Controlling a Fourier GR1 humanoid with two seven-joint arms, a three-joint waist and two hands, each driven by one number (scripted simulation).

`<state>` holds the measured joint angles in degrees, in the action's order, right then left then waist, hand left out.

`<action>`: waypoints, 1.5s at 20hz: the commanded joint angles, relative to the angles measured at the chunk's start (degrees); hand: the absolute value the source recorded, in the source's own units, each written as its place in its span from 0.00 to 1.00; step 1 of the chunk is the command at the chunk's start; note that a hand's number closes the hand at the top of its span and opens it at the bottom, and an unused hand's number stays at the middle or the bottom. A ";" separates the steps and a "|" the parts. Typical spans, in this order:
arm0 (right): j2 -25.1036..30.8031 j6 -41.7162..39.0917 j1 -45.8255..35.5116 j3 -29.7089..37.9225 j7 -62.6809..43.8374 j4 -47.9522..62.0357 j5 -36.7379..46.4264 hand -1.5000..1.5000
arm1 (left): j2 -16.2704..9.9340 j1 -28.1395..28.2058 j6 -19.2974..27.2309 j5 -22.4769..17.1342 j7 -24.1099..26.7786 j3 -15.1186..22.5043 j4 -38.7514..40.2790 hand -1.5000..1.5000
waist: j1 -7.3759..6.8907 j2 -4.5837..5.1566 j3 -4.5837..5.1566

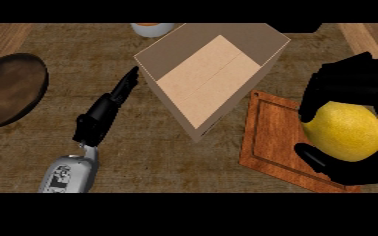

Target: Pick the lemon from the cutting board and place it in the cardboard box

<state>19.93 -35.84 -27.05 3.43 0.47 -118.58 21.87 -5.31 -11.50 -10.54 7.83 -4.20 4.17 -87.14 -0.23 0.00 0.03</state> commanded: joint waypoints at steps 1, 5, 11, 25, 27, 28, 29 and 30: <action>-2.76 -0.43 -8.77 -1.74 -8.61 4.57 -0.92 1.00 | 0.30 0.64 0.04 0.68 -1.60 0.72 -2.58 0.50 | -0.21 -0.05 0.01; -6.75 3.64 -11.74 -5.55 -7.97 10.29 3.60 1.00 | 0.89 2.08 -0.43 0.37 -0.73 0.88 -2.32 0.50 | -0.19 -0.02 -0.01; -9.45 8.75 -20.02 -5.24 -6.69 22.57 7.95 1.00 | 2.32 1.01 0.71 2.29 -0.37 1.99 -0.16 0.50 | -0.25 0.07 0.00; -12.67 26.30 -23.37 -11.74 9.83 51.99 25.35 1.00 | 0.88 -4.68 -1.38 -0.62 -2.86 -2.32 0.81 0.50 | -0.40 0.22 -0.03; -14.52 27.75 -24.74 -12.76 9.56 56.86 27.28 1.00 | 2.24 -0.78 -0.12 1.57 0.74 0.13 1.25 0.50 | -0.57 0.23 -0.02; -16.45 26.01 -23.27 -12.62 7.62 56.90 25.42 1.00 | 1.71 1.13 0.21 2.51 4.33 0.19 2.30 0.50 | -0.58 0.26 -0.01; -17.53 26.69 -22.91 -11.29 5.33 58.16 25.01 1.00 | 2.01 2.57 0.29 2.91 -0.43 1.79 -3.03 0.50 | -0.87 0.12 -0.03; -17.02 25.12 -25.67 -7.84 4.89 62.60 22.55 0.00 | 1.11 1.15 -2.08 0.99 1.46 0.88 -0.88 0.50 | -1.22 0.41 -0.02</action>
<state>5.05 -10.66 -50.89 -7.61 7.20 -63.90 46.15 -3.68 -11.47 -11.09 9.30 -3.49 4.54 -87.89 -1.00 0.19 -0.01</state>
